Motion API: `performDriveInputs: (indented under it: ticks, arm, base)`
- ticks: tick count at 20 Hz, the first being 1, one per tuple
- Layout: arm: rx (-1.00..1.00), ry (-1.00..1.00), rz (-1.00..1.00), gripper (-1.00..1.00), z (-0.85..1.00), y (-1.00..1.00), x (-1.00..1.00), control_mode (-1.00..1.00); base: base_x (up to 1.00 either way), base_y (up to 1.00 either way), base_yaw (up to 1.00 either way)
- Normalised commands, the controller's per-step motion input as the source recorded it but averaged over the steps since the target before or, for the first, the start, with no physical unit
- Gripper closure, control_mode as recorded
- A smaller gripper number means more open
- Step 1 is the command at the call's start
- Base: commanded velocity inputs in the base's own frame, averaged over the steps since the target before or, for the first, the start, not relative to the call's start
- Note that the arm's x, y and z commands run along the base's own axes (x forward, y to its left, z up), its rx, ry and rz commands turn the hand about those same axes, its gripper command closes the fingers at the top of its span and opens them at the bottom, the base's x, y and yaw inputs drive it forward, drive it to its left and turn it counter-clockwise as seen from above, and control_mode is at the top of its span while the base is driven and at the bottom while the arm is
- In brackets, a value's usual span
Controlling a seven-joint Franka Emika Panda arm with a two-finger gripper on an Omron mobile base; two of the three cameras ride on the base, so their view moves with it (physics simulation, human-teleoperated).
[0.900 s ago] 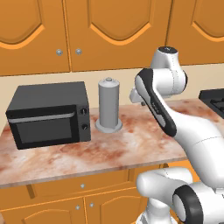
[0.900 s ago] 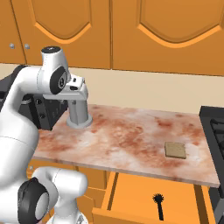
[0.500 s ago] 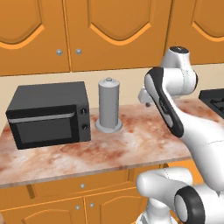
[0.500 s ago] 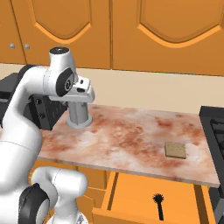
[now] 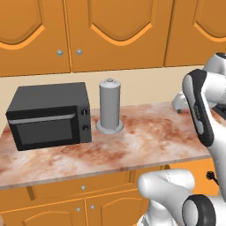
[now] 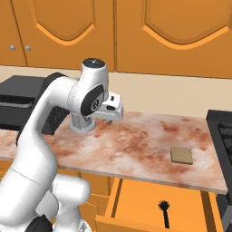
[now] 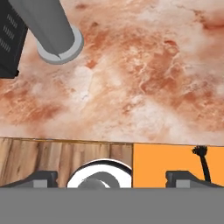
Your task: Pick the dish brush from the drawer and place it on the counter.
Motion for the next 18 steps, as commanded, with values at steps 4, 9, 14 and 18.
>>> performDriveInputs:
  ticks: [4, 9, 14, 18]
  arm:
    - [0.03, 0.00, -0.08, -1.00, -0.37, -0.94, -0.96, -1.00]
    - [0.09, 0.00, -0.07, -1.00, -0.43, -0.99, -0.89, -1.00]
    - [0.10, 0.01, -0.03, -1.00, -0.35, -1.00, -0.27, -1.00]
    - [0.02, 0.09, 0.00, -1.00, -0.32, -1.00, 0.00, -1.00]
  base:
    - [0.00, 0.00, 0.00]
    - [0.00, 0.00, 0.00]
    - [0.00, 0.00, 0.00]
    - [0.00, 0.00, 0.00]
